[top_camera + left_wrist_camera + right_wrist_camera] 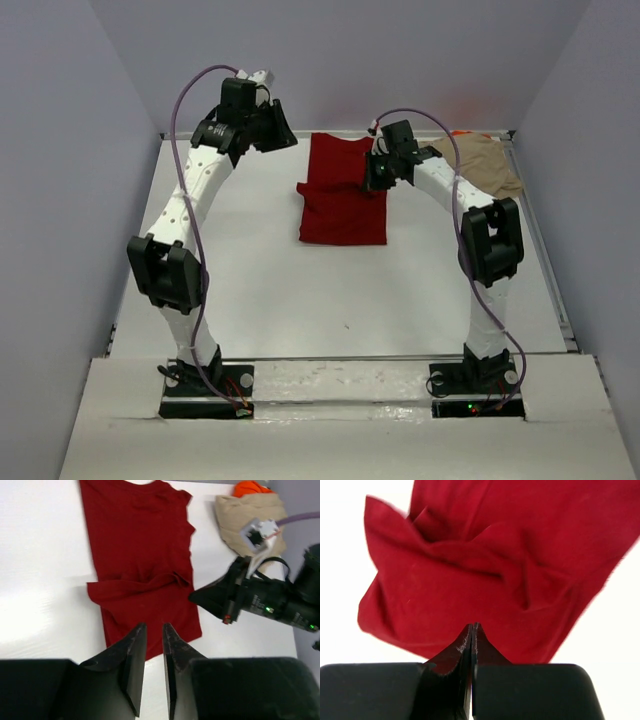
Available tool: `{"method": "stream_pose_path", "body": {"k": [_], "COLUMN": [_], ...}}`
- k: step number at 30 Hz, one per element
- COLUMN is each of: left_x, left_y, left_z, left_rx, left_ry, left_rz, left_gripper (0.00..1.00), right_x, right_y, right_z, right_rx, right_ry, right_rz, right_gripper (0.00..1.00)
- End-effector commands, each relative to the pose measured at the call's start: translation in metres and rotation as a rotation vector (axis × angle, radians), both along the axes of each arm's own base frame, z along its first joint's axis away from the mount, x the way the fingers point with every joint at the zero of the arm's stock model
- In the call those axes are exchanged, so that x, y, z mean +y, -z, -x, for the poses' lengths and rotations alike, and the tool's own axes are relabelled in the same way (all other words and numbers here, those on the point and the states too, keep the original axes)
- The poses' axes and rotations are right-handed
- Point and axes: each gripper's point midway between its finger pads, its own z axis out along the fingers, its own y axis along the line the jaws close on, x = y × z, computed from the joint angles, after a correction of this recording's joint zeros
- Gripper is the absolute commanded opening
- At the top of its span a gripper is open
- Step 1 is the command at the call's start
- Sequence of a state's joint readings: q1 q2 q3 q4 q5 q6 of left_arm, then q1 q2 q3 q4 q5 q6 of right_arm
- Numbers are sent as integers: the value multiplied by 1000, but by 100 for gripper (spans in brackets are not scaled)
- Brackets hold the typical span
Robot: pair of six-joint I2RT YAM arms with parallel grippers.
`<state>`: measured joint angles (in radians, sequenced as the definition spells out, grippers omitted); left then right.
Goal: Fold and stack the t-shirts
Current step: Fold the tshirt
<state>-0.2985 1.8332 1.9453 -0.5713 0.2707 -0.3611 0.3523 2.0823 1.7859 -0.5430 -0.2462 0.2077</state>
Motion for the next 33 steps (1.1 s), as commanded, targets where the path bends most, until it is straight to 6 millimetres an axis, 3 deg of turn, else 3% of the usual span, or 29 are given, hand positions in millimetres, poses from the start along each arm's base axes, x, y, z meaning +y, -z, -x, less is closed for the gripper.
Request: {"method": "stream_pose_path", "body": {"k": [1, 3, 6, 14, 23, 28, 33], "left_x": [-36, -48, -58, -81, -84, -82, -72], "left_y": [52, 72, 120, 138, 158, 178, 197], "left_z": [23, 29, 37, 42, 43, 43, 36], "left_rx": [138, 208, 351, 428, 475, 524, 569], "left_ry": [183, 237, 278, 400, 409, 369, 292], "left_rz": [143, 204, 260, 423, 469, 459, 383], "left_gripper": [23, 12, 0, 0, 0, 0, 0], "right_x": [21, 25, 26, 37, 50, 48, 29], "right_y": [-19, -10, -5, 7, 35, 50, 52], "right_z": [16, 21, 23, 16, 13, 14, 4], "right_rx": [-20, 15, 34, 108, 213, 252, 219], "right_ry": [-111, -131, -126, -140, -168, -135, -20], "right_rz": [-112, -131, -137, -164, -201, -191, -95], "right_gripper": [0, 0, 0, 0, 0, 0, 0]}}
